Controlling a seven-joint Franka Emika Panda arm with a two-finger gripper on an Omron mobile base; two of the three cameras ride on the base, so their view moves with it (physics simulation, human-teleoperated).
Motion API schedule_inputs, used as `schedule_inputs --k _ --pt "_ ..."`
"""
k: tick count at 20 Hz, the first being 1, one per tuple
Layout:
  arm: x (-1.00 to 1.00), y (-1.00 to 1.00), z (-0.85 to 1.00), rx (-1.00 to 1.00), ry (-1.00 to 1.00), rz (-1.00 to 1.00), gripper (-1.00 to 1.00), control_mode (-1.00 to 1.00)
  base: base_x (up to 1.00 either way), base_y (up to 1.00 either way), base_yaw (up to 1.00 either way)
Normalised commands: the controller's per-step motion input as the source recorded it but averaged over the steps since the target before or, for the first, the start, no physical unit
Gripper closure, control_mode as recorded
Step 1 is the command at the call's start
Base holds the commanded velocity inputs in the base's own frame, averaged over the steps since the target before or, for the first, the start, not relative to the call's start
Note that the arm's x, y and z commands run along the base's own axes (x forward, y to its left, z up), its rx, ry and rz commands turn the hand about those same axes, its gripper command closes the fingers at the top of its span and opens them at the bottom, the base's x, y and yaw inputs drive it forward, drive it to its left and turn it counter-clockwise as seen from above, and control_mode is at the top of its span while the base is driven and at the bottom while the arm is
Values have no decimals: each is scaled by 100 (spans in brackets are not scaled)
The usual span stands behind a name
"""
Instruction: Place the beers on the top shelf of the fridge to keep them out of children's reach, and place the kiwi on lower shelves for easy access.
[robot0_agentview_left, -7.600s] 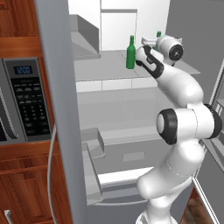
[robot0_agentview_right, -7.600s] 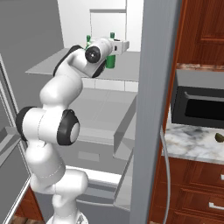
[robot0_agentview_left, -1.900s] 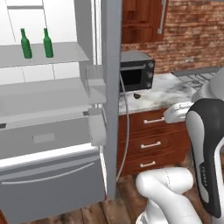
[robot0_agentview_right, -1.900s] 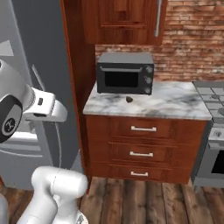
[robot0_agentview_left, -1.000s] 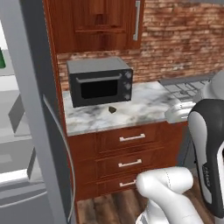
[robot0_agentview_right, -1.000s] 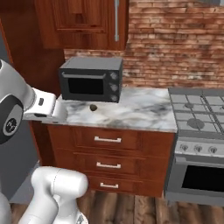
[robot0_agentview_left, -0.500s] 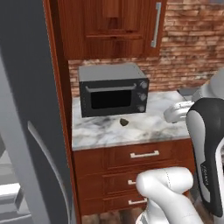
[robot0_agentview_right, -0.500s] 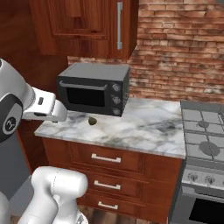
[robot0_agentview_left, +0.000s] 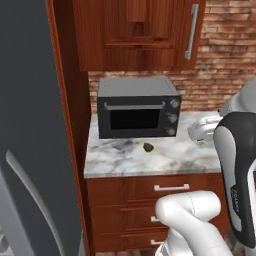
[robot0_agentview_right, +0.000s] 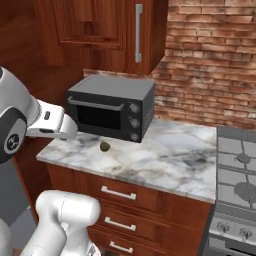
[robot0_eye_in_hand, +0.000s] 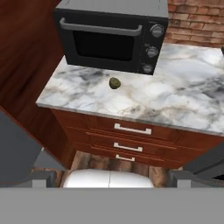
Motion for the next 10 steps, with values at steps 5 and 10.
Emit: schedule_inputs --k 5,10 --pt "0 0 0 0 0 0 -100 100 41 -24 21" --pt "0 0 0 0 0 0 -100 100 43 -25 19"
